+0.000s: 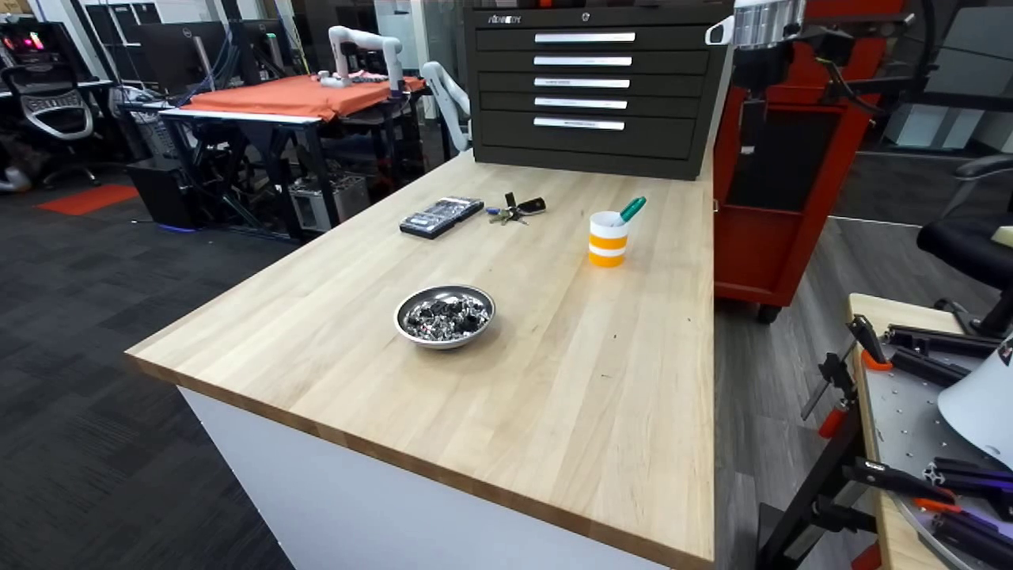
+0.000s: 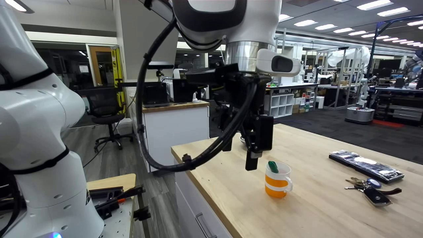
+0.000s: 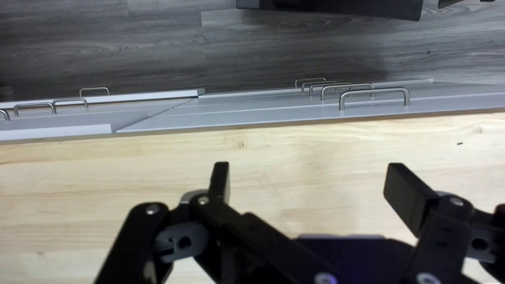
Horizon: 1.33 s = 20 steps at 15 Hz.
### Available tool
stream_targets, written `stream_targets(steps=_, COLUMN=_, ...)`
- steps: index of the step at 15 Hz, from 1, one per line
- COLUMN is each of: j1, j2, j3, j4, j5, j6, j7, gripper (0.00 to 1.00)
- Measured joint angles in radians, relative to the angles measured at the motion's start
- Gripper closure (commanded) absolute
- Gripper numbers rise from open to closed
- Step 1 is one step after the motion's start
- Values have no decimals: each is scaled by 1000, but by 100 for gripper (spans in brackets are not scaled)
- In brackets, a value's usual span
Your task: Take the green marker out of the white and orange mug
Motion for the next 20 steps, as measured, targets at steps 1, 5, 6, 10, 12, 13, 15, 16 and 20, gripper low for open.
stream_targets(steps=1, j1=0, j2=12, j3=0, j4=12, j5=18, j6=7, j7=-13, gripper=0)
stream_targets(steps=5, j1=9, j2=57, j3=0, j4=53, j5=92, j6=42, j7=-77, gripper=0)
stream_targets(steps=6, j1=11, j2=69, j3=1, j4=59, j5=108, j6=56, j7=-95, gripper=0)
stream_targets(steps=10, j1=24, j2=115, j3=7, j4=80, j5=150, j6=113, j7=-163, gripper=0)
stream_targets(steps=12, j1=27, j2=140, j3=15, j4=91, j5=167, j6=131, j7=-192, gripper=0)
stream_targets(steps=13, j1=28, j2=153, j3=20, j4=97, j5=177, j6=136, j7=-206, gripper=0)
stream_targets(steps=15, j1=31, j2=180, j3=31, j4=113, j5=195, j6=140, j7=-234, gripper=0)
stream_targets(steps=16, j1=31, j2=193, j3=38, j4=122, j5=202, j6=141, j7=-246, gripper=0)
stream_targets(steps=20, j1=32, j2=251, j3=64, j4=163, j5=222, j6=143, j7=-293, gripper=0)
